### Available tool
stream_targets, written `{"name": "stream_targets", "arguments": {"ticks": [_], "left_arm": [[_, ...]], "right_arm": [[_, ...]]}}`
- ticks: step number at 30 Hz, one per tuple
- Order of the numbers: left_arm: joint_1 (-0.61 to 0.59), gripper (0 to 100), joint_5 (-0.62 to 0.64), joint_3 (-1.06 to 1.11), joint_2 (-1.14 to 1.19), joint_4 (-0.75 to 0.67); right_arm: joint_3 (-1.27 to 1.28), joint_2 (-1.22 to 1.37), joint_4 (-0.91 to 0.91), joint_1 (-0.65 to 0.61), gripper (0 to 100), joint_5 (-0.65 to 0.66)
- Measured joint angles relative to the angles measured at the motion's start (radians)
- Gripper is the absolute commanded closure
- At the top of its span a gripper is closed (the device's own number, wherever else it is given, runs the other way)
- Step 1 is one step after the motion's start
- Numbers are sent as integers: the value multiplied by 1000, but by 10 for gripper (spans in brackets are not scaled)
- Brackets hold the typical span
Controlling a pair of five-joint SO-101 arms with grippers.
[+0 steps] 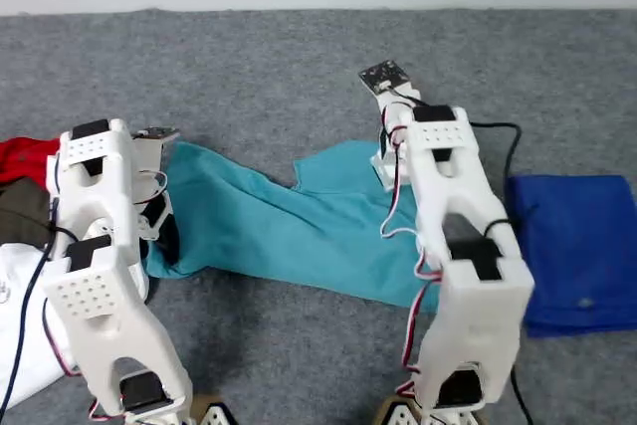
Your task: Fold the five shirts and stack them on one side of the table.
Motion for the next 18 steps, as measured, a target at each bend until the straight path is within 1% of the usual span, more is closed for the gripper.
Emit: {"name": "stream_targets", "arguments": {"ticks": [5, 7, 10, 12, 15, 18], "left_arm": [[0, 845, 0, 0, 0, 0], [0, 845, 0, 0, 0, 0], [0, 845, 0, 0, 0, 0], [0, 845, 0, 0, 0, 0], [0, 845, 0, 0, 0, 0], [0, 845, 0, 0, 0, 0]], "right_arm": [[-109, 107, 6, -2, 834, 0], [-123, 126, 6, -3, 878, 0], [-132, 132, 6, 0, 993, 0], [-135, 132, 6, 0, 972, -2], [-135, 132, 6, 0, 991, -3], [-135, 132, 6, 0, 989, -3]]}}
